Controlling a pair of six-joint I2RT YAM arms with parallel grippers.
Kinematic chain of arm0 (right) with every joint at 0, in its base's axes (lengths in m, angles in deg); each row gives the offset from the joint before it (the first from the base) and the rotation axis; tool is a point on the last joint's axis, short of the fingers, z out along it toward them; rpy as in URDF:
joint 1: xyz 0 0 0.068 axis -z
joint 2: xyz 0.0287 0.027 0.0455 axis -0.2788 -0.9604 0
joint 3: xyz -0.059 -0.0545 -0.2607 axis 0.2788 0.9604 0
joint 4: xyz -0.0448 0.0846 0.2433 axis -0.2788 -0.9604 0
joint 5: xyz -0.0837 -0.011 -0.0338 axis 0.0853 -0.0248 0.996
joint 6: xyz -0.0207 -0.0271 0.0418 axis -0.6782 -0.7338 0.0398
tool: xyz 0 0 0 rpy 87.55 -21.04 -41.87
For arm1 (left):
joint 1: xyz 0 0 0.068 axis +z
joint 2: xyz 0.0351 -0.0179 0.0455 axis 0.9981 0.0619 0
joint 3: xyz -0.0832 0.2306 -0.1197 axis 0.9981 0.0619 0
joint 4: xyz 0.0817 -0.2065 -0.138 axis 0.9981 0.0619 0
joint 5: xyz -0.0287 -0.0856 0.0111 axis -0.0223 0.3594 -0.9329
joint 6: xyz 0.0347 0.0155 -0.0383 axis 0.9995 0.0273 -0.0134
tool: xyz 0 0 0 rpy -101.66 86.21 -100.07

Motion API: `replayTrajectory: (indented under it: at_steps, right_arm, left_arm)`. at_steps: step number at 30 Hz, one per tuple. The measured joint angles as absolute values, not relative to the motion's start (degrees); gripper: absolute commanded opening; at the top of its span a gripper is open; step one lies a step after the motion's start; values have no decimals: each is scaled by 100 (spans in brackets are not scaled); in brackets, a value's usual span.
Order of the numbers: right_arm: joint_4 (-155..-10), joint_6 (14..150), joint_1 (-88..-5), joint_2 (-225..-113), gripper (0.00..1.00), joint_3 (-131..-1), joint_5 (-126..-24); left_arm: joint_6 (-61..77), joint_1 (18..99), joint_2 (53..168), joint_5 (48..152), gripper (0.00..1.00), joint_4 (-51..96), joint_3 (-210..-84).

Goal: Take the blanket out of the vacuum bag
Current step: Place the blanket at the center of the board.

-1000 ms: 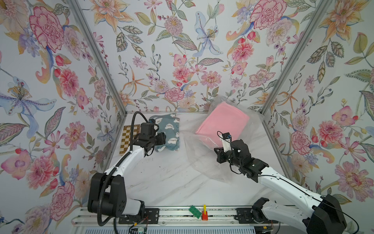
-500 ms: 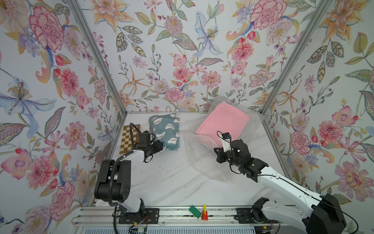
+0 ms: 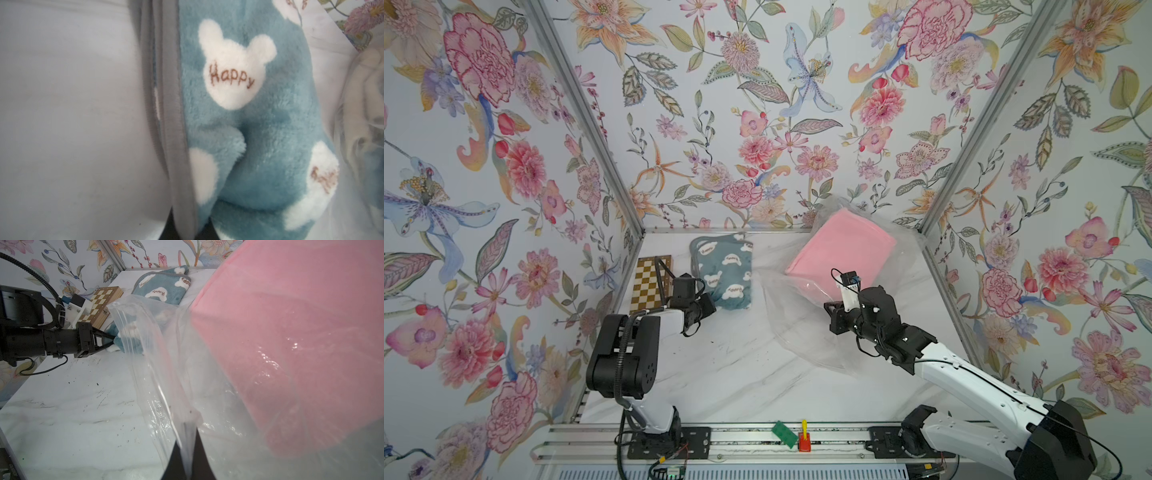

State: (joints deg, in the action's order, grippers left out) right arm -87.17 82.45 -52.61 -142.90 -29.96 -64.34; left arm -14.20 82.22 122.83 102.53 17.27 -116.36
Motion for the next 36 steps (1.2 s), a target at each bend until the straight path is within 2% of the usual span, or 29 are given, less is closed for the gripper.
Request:
replayTrajectory:
  at_steps: [7, 9, 13, 16, 19, 22, 24, 30, 36]
  right_arm:
    - [-8693, 8247, -5261, -14279, 0, -2994, -6437]
    - [-8691, 8247, -5261, -14281, 0, -2994, -6439]
    - [-8652, 8269, -5261, -14312, 0, -2994, -6439]
    - [-8650, 8267, -5261, -14312, 0, -2994, -6441]
    - [-8652, 8267, -5261, -14312, 0, -2994, -6439]
    - [-8650, 8269, -5261, -14312, 0, -2991, -6439]
    - [-8617, 8286, -5261, -14323, 0, -2991, -6443]
    - [-8549, 8317, -5364, -14463, 0, -2991, -6461]
    - [-8547, 8330, -5447, -14439, 0, -2989, -6439]
  left_arm:
    - [-485, 8126, 12093, 8826, 2, 3235, -12674]
    - [-246, 8023, 12106, 8310, 13, 3587, -12956]
    - [-48, 7835, 12189, 7364, 43, 4111, -13173]
    - [-37, 7765, 12099, 6765, 53, 4325, -13096]
    - [-28, 7680, 11498, 6459, 62, 4231, -12801]
    - [11, 7586, 10845, 6719, 62, 3893, -12639]
    - [44, 7566, 10742, 7333, 59, 3449, -12642]
    - [-115, 7553, 11865, 9141, 48, 2736, -12653]
    - [-430, 7516, 12418, 9871, 47, 2326, -12274]
